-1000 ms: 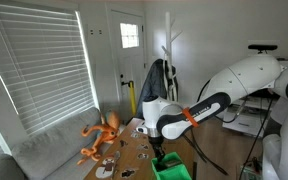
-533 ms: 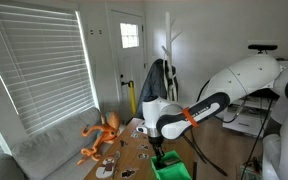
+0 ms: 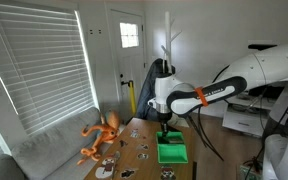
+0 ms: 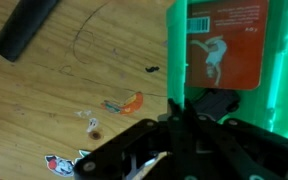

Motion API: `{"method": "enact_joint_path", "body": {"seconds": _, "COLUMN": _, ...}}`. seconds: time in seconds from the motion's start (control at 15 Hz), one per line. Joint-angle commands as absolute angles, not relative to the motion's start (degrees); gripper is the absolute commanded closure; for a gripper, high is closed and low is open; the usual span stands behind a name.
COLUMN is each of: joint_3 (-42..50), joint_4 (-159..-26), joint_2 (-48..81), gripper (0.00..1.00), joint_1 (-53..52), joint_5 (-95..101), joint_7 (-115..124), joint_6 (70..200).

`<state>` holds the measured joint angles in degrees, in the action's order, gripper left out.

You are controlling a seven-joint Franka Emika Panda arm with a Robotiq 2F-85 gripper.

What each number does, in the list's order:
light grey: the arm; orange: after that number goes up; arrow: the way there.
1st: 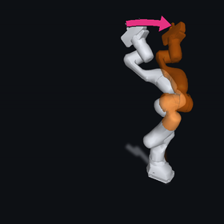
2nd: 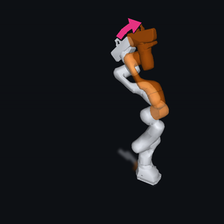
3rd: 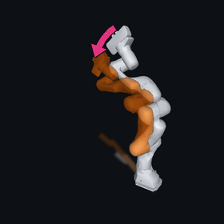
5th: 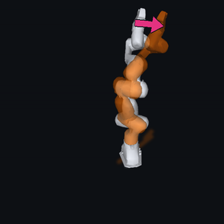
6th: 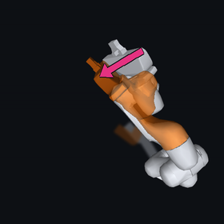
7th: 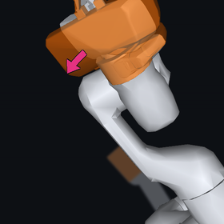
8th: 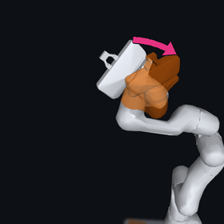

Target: Pour the content in the green storage box onto the table and place the green box forward on the table

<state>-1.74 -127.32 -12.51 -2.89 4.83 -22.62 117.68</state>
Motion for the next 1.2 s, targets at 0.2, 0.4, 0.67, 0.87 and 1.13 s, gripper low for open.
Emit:
{"method": "enact_joint_path", "body": {"seconds": 0.2, "joint_3": -2.6, "joint_4": -126.1, "joint_2": -10.5, "gripper": 0.99, "joint_1": -0.9, "joint_5": 17.4, "joint_7": -9.0, "joint_6": 118.9}}
{"method": "enact_joint_path", "body": {"seconds": 0.4, "joint_3": -2.8, "joint_4": -123.4, "joint_2": -8.7, "gripper": 0.99, "joint_1": 0.9, "joint_5": 27.7, "joint_7": -3.0, "joint_6": 116.8}}
{"method": "enact_joint_path", "body": {"seconds": 0.67, "joint_3": -4.4, "joint_4": -116.7, "joint_2": -1.5, "gripper": 0.99, "joint_1": 0.6, "joint_5": 41.0, "joint_7": 6.2, "joint_6": 112.3}}
{"method": "enact_joint_path", "body": {"seconds": 0.87, "joint_3": -5.3, "joint_4": -110.8, "joint_2": 6.7, "gripper": 0.99, "joint_1": -1.7, "joint_5": 49.5, "joint_7": 13.7, "joint_6": 106.6}}
{"method": "enact_joint_path", "body": {"seconds": 1.13, "joint_3": -5.7, "joint_4": -100.9, "joint_2": 17.3, "gripper": 0.99, "joint_1": -7.8, "joint_5": 56.7, "joint_7": 18.6, "joint_6": 93.1}}
